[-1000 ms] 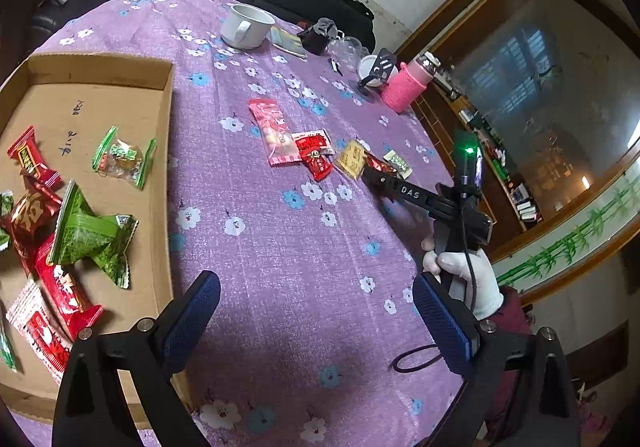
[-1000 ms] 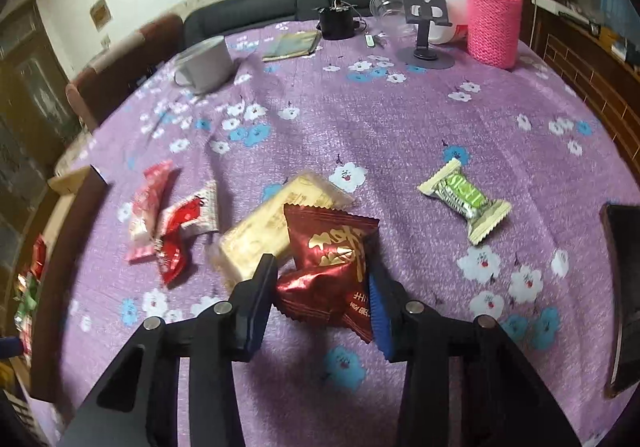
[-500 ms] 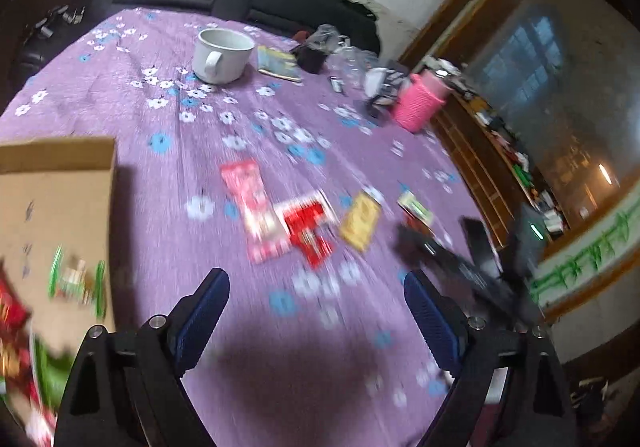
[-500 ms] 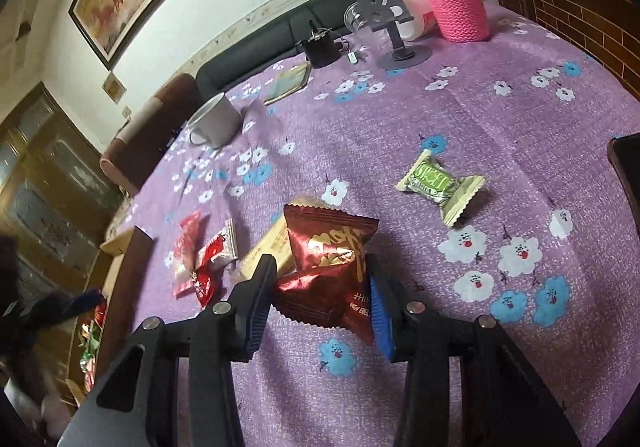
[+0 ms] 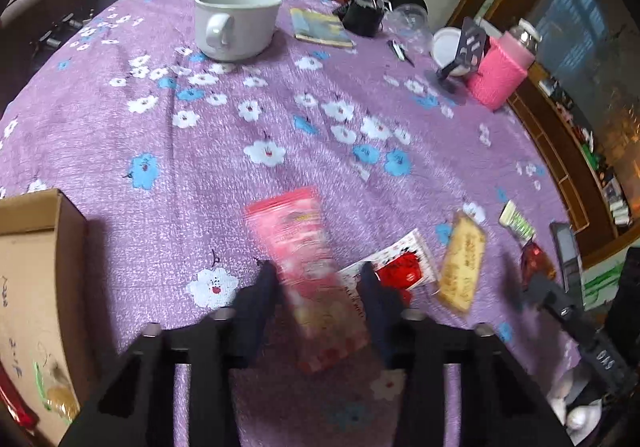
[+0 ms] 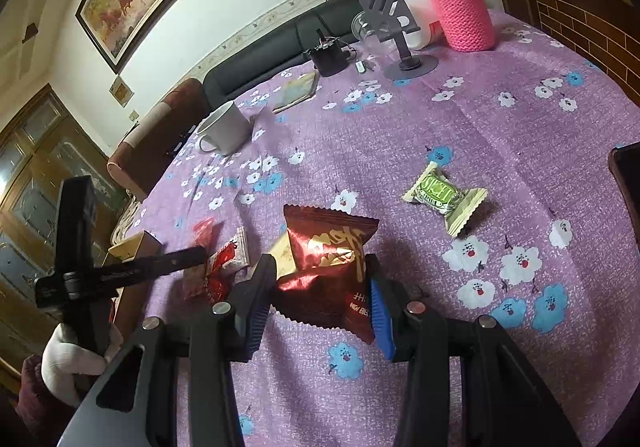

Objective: Organize snacks
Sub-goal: 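Carry both snacks over the cardboard box and open both tools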

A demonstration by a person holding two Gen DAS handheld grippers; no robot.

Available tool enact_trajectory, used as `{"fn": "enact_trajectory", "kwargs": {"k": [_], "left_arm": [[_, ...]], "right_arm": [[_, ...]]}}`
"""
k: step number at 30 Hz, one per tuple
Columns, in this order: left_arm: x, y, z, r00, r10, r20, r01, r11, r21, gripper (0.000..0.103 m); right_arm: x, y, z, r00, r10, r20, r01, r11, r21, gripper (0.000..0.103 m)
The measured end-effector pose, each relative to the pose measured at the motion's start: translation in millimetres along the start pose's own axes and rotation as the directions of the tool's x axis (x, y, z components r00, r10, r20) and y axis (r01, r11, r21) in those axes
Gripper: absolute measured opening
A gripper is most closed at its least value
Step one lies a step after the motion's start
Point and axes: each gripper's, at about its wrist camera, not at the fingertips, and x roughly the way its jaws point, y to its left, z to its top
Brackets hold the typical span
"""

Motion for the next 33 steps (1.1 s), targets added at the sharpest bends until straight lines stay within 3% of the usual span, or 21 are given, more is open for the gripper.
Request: {"fn": "enact_trajectory", "kwargs": {"k": [5,16,18,21,22,25,27,29,33], "left_arm": [[-6,-7,-8,1.0,-0.005,0.017,0.004,0.999,0.05,0.028],[-62,13,-19,0.984,-0.142,0.107,0.147,0.989,-0.036,0.026],[-59,11,-19,0.99,-0.111,0.089,0.113,0.993,-0.018,0.029],[-47,3,-19,0.992,-0.1,0.078,0.098,0.995,0.025,0.054],[-43,2,-19,0.992,-0.104,0.071,0.103,0.994,0.028,0.056],[-27,-6,-16,0.995,-0.087,0.045,0.085,0.995,0.059,0.056],[-16,-13,-16,0.999,0.011,0.044,-0.017,0.992,0.123,0.056],[-5,-16,-17,0.998,0.065,0.025,-0.068,0.985,0.158,0.054],[1,-25,-15,0.996,0.084,0.039,-0.09,0.979,0.183,0.051]], "right_arm": [[1,-2,-1,1.0,-0.009,-0.001,0.009,1.0,0.005,0.043],[5,1,-5,1.0,-0.007,0.001,0.007,1.0,-0.005,0.042],[9,0,-6,1.0,-0.001,-0.011,0.001,1.0,0.01,0.042],[10,-1,-8,1.0,-0.006,-0.016,0.007,1.0,0.017,0.042],[10,-1,-8,1.0,-0.009,-0.011,0.009,1.0,0.017,0.042],[10,-2,-8,1.0,-0.01,-0.012,0.01,1.0,0.021,0.042],[11,-3,-8,1.0,-0.004,-0.018,0.004,1.0,0.023,0.042],[11,-2,-8,1.0,0.0,-0.02,0.0,1.0,0.021,0.042],[12,1,-8,1.0,0.0,-0.024,0.0,1.0,0.008,0.042]]}}
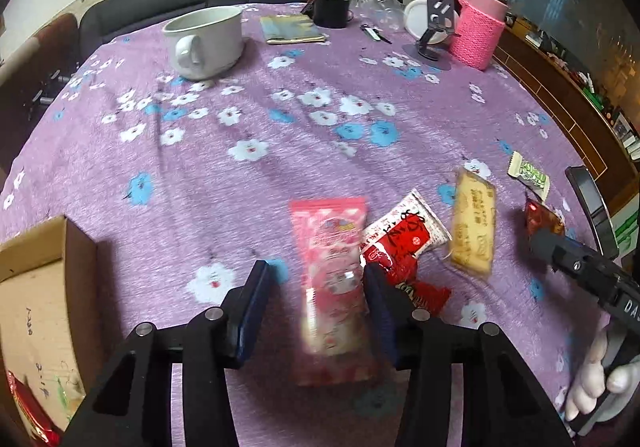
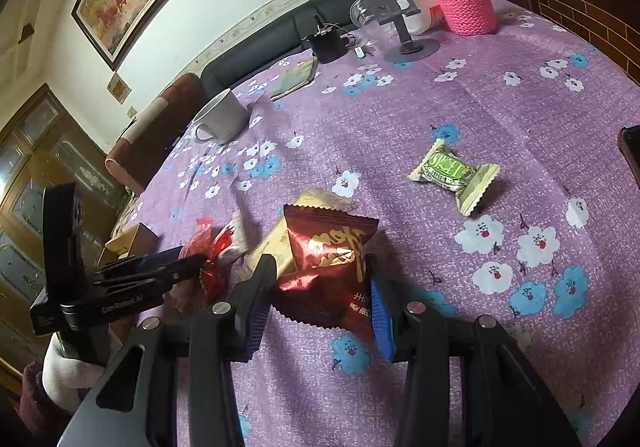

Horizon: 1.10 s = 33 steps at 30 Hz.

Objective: Organize snacks
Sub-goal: 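Carry both snacks over the cardboard box and open both tools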

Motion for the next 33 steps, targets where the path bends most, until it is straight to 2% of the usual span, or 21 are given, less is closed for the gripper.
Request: {"fn": "enact_trajectory", "kwargs": {"k": [2,3,4,5,10,15,18,21,24,29,33], "left_arm": [[1,-9,-2,1.0,0.021,0.004,-0.021,0.999,0.04,0.051],[1,-11,-3,1.0,0.026,0.005,-0.026,0.999,0.047,0.047],[0,-10,-2,1.0,0.013,0.003,-0.013,0.999,0.039,0.032],[-2,-6,-2,1.0,-0.009,-0.006,0.009,1.0,0.021,0.024],[-23,20,-8,0.997,-0.076,0.027,0.078,0.994,-0.078,0.024],[-69,59,-20,0.979,-0.16,0.122,0.182,0.965,-0.191,0.024],[-101,88,-30,0.971,-0.172,0.169,0.209,0.949,-0.236,0.024],[-126,119,-41,0.972,-0.137,0.193,0.187,0.944,-0.272,0.024],[-144,156,-56,0.975,-0.074,0.207,0.138,0.939,-0.315,0.024],[-147,216,-76,0.978,-0.014,0.209,0.104,0.899,-0.426,0.024],[-138,244,-83,0.982,-0.004,0.189,0.095,0.873,-0.478,0.024]], "right_arm": [[0,1,0,1.0,0.0,0.0,0.0,1.0,-0.008,0.042],[0,2,-1,1.0,0.0,0.001,0.0,1.0,-0.011,0.042],[-1,2,-1,1.0,-0.001,0.003,0.001,1.0,-0.015,0.042],[-1,3,-1,1.0,-0.003,0.006,0.003,1.0,-0.019,0.042],[-3,3,-1,1.0,-0.009,0.012,0.009,1.0,-0.013,0.042],[-6,5,-3,1.0,-0.017,0.026,0.017,1.0,-0.025,0.042],[-8,12,-4,0.999,-0.02,0.031,0.022,0.999,-0.046,0.042],[-11,31,-7,1.0,-0.011,0.023,0.013,0.996,-0.09,0.042],[-13,60,-13,0.999,0.044,-0.012,-0.046,0.991,-0.126,0.042],[-1,118,-17,0.989,0.12,-0.084,-0.134,0.974,-0.181,0.042],[16,174,-21,0.978,0.149,-0.143,-0.182,0.951,-0.252,0.043]]}}
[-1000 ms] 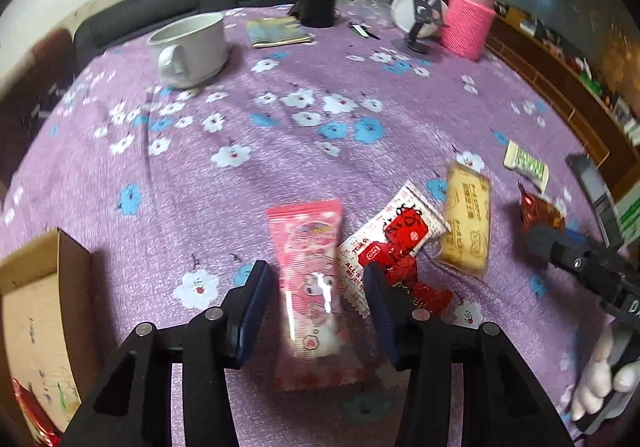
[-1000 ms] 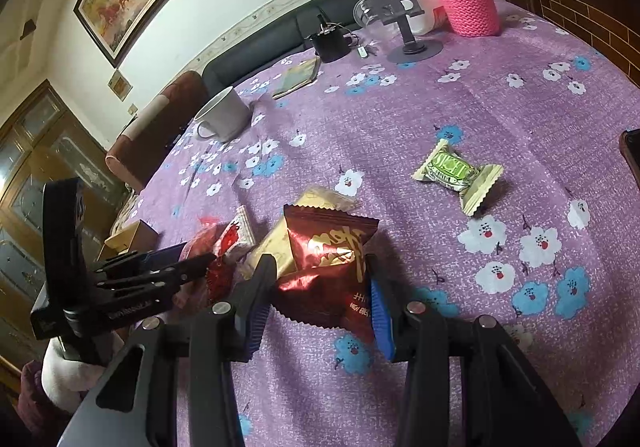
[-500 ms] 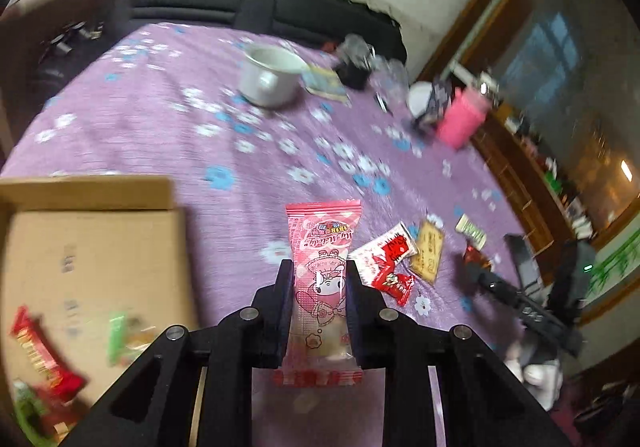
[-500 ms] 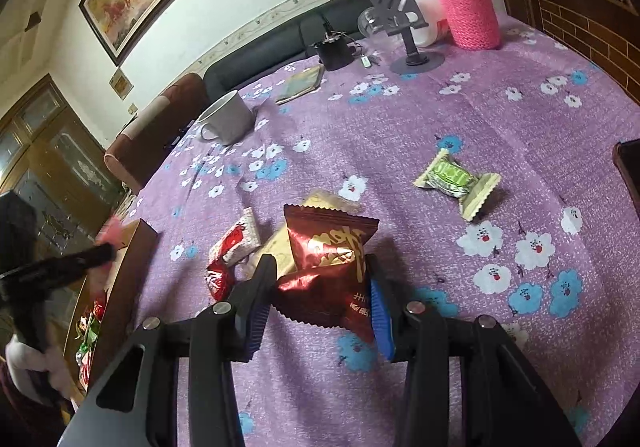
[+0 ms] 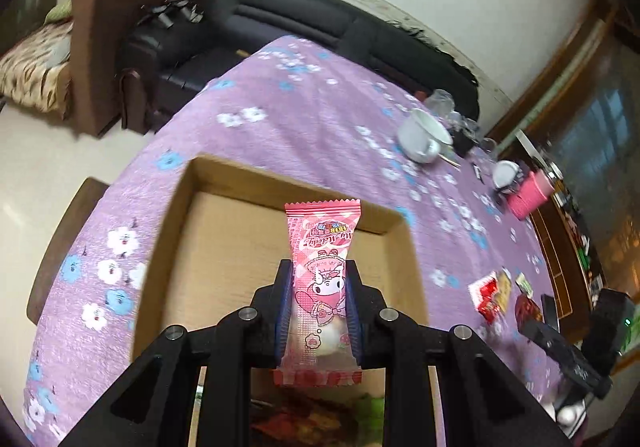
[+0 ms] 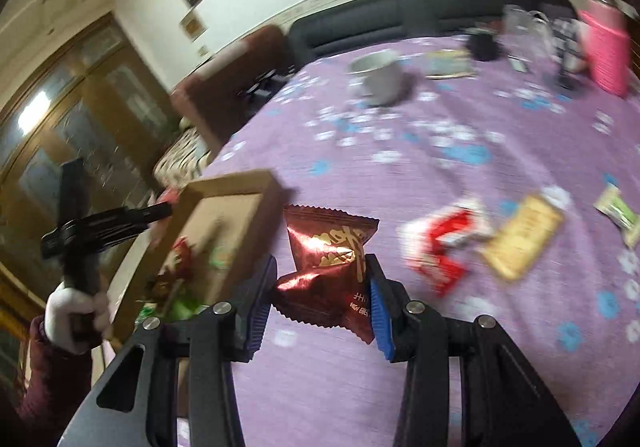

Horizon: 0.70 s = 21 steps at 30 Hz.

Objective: Organize snacks
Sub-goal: 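Carry both snacks over the cardboard box and open both tools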

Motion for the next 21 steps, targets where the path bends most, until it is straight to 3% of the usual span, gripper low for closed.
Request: {"fn": "enact_trajectory", "kwargs": {"k": [9,11,13,15,21], "left_arm": [[20,18,7,0.999,-0.004,-0.034,0.002,0.999,-0.038,0.027],[19,24,5,0.999,-0.031,-0.033,0.028,0.997,-0.065,0.034],[13,28,2,0.998,-0.053,-0.022,0.052,0.996,-0.079,0.05],[4,32,-1,0.997,-0.071,-0.002,0.07,0.993,-0.097,0.06],[-32,43,-15,0.992,-0.094,0.085,0.103,0.988,-0.116,0.071]], "right_arm": [[67,87,14,0.993,0.025,-0.113,-0.041,0.989,-0.14,0.043],[82,101,15,0.99,0.025,-0.141,-0.048,0.986,-0.162,0.043],[100,116,17,0.986,0.013,-0.168,-0.045,0.981,-0.19,0.043],[113,126,17,0.982,0.001,-0.187,-0.041,0.977,-0.209,0.043],[142,141,22,0.979,-0.033,-0.202,-0.016,0.971,-0.239,0.046]]}}
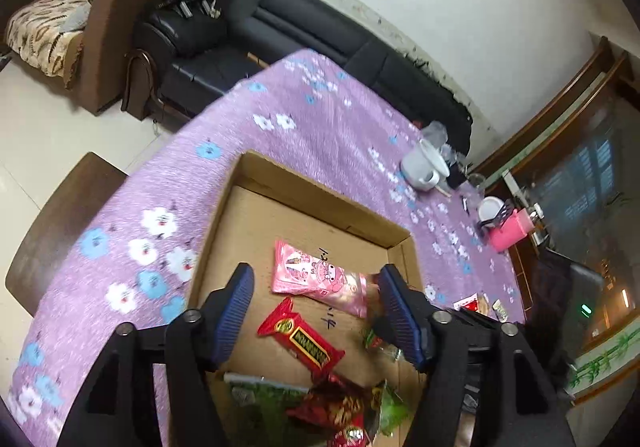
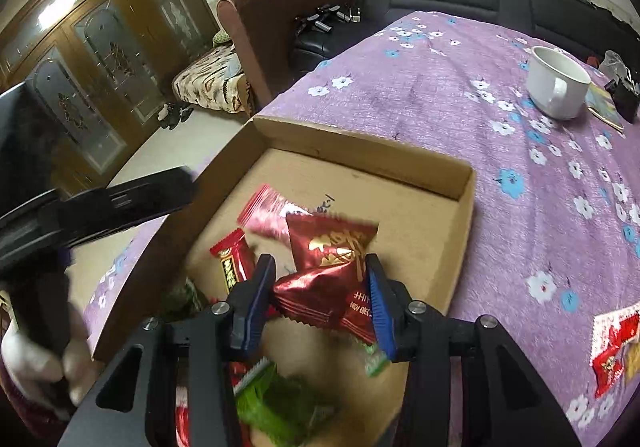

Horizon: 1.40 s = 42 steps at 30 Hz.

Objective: Organize snacks
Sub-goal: 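Carry both snacks over the cardboard box and open both tools, then move both open tools back over the remaining snacks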

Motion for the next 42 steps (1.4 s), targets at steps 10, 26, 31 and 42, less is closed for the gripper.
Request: {"fn": "enact_trajectory", "kwargs": {"k": [10,26,31,42], "left_arm": [[-37,-30,-25,0.996,-0.015,0.086,0.009,0.997,0.07,0.074],[-68,-171,-101,0.919,0.25,0.305,-0.341,0.892,0.296,0.102],[-65,-202,-117,0.923,0.233,0.305,-0.342,0.862,0.374,0.102],[-73,-256,-137,0.922,0.163,0.352,-0.328,0.812,0.482,0.102]], "right_arm": [[-43,-24,-13,0.995,0.017,0.103,-0.027,0.995,0.093,0.056],[-174,-97,-116,0.948,-0.091,0.304,0.005,0.962,0.272,0.058],[-268,-116,-138,0.883,-0.204,0.422,0.094,0.959,0.267,0.058],[-571,-123,-200,0.54,-0.632,0.555,0.491,0.773,0.402,0.068]]}}
